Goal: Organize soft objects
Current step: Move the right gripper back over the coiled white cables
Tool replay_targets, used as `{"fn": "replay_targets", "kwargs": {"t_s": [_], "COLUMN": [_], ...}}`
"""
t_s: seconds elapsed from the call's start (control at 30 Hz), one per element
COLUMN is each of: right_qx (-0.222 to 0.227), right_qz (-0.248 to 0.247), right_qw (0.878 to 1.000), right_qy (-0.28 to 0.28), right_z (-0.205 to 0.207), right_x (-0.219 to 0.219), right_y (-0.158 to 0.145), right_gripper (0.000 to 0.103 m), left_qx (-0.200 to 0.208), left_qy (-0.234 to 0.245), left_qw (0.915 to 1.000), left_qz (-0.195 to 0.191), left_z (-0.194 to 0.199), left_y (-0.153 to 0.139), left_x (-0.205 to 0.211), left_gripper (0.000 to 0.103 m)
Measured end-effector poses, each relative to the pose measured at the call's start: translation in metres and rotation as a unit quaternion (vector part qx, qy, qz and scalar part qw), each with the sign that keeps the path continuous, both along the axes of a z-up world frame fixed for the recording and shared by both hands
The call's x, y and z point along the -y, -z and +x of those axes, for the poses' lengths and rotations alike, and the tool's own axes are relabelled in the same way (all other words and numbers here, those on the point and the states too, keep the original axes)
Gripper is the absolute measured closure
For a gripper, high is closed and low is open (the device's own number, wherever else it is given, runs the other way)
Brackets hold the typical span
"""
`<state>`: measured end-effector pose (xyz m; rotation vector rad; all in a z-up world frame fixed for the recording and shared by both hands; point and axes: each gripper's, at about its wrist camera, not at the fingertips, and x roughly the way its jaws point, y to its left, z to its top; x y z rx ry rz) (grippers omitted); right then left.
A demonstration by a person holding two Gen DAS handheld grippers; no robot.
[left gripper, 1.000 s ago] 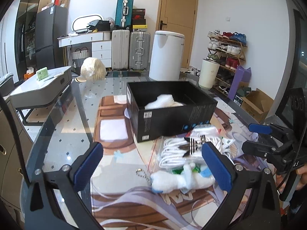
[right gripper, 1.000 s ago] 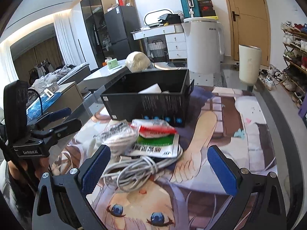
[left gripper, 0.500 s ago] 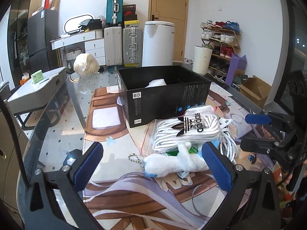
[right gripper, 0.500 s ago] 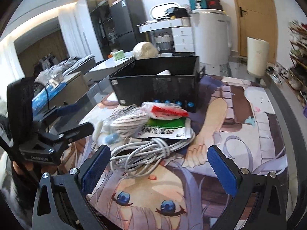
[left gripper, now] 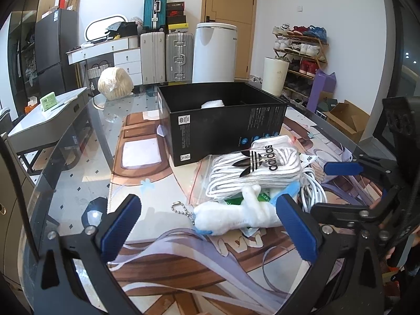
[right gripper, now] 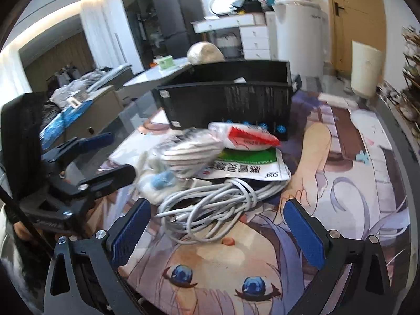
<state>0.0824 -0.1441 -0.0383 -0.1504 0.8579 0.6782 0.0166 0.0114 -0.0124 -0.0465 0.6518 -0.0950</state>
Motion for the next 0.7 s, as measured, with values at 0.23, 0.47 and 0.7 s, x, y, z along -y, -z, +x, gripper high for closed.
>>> {"fn": "replay_targets", "kwargs": {"t_s": [0.23,0.47,0.7], "right_qx": [-0.015,-0.019,-0.008], "right_qz": [-0.003,-0.010,-0.021], "right_qw": [1.000,0.999,0.998], "right_qy": [0.008,0.025,0.057], "right_z": [0.003,-0.002,-0.005], "right_x": [0.004,0.031,0.066], "right_y": [0.004,0.004,0.002], "right_gripper": [0.001,0.001,0.001], "left_qx": [-0.002,-0.004,-0.006], "left_qy": [-0.002,-0.005,0.001], "left_qw": [1.0000,1.0000,1.0000], "left_qz": [0.000,0.007,0.006], "left_z": [0.001,0.001,0.001], "left_y": [0.001,0.001,0.001], "left_x": [0.000,0.002,0.002], "left_gripper": [0.000,0.000,0.000]}}
